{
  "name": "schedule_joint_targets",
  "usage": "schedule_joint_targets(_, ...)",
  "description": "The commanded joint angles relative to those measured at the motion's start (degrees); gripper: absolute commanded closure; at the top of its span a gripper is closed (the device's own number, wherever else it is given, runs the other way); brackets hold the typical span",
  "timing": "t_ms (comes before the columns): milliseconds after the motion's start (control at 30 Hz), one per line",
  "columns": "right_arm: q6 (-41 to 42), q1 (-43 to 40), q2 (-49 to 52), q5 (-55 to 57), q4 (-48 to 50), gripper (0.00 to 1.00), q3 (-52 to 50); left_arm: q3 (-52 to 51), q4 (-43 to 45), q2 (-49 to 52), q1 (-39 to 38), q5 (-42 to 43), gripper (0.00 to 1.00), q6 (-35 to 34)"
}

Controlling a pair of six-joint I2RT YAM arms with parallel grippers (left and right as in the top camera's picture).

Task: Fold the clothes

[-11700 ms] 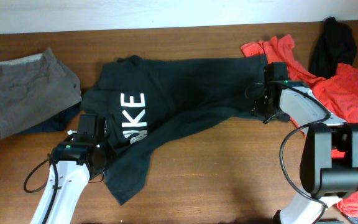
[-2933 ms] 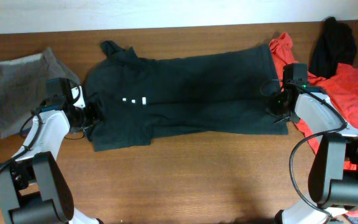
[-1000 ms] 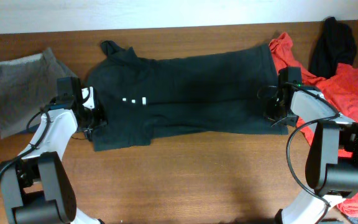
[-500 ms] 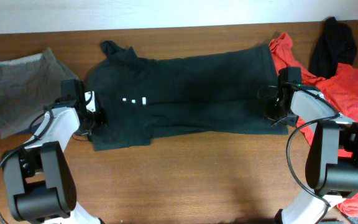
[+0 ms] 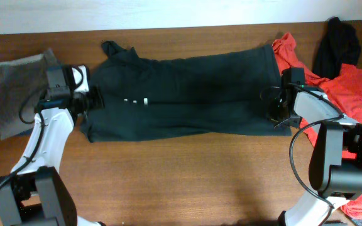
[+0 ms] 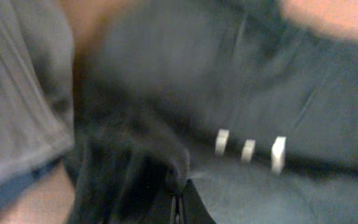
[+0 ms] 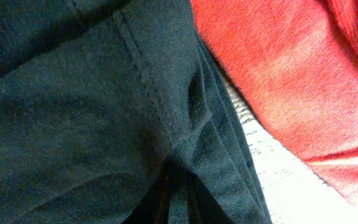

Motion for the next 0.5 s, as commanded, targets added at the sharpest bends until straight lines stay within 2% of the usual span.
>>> schedule_joint_targets(0,0.44,-0.37,4.15,-0.76,0.22,0.85,-1.2,1.01,3.98,-1.31,0.04,1.49,0.99,-3.48)
schedule_joint_targets(167,0.44,-0.37,4.15,-0.76,0.44,0.85,-1.2,0.83,4.22,-0.72,0.0,1.49,0.99,-3.63)
schedule_joint_targets(200,0.44,-0.37,4.15,-0.76,0.44,0.85,-1.2,0.74,3.56,-0.39,0.0,1.49,0.96,-3.61)
schedule_joint_targets(300,0.44,-0.37,4.15,-0.76,0.42,0.85,-1.2,0.74,1.84,0.35,0.0,1.46,0.72,-3.58)
schedule_joint_targets(433,0.44,-0.37,4.15,-0.79,0.42,0.85,-1.2,0.74,1.16,0.96,0.04,1.25,0.5,-3.58)
schedule_joint_targets(467,0.44,-0.37,4.15,-0.79,0.39,0.85,-1.2,0.74,1.11,0.96,0.07,0.96,0.48,-3.58)
